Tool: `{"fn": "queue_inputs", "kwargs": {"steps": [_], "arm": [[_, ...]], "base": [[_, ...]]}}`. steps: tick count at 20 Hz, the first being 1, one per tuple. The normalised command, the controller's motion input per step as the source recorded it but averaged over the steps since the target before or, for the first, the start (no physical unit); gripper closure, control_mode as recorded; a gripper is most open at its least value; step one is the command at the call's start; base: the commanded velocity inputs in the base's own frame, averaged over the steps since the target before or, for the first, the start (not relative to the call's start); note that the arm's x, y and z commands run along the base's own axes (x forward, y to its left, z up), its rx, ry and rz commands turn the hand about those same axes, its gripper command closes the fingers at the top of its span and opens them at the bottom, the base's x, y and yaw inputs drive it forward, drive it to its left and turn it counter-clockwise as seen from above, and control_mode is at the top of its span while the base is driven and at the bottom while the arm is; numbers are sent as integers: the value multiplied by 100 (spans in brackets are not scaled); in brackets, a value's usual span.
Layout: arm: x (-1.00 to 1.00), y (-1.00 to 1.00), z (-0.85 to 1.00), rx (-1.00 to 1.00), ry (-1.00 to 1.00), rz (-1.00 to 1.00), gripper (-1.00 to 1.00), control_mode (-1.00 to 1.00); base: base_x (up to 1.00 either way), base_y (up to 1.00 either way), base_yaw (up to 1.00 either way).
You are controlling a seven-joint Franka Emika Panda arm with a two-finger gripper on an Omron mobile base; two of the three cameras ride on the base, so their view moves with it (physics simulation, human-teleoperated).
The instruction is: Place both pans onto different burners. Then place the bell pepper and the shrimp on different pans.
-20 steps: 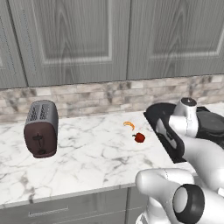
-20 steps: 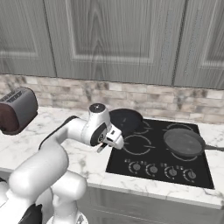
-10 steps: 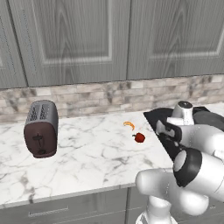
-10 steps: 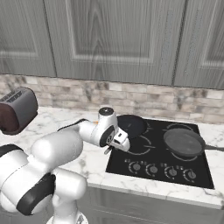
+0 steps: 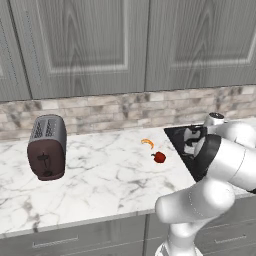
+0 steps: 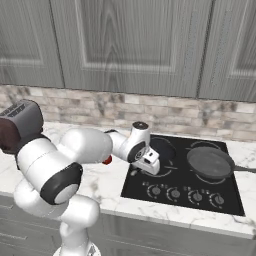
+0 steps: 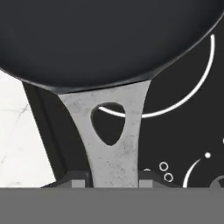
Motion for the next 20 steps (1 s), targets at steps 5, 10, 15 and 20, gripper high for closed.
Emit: {"fn": "queue_inputs", "kwargs": {"steps": [5,10,15,20], "arm": [[0,-25,-38,2,2,0,100,-100],[0,-6,-42,0,0,0,100,-100],[-2,0,-18,0,9,0,100,-100],[-24,-1,0,0,10,0,100,-100]], "base": [[0,0,0],[0,0,0],[0,0,0],[0,0,0]]}}
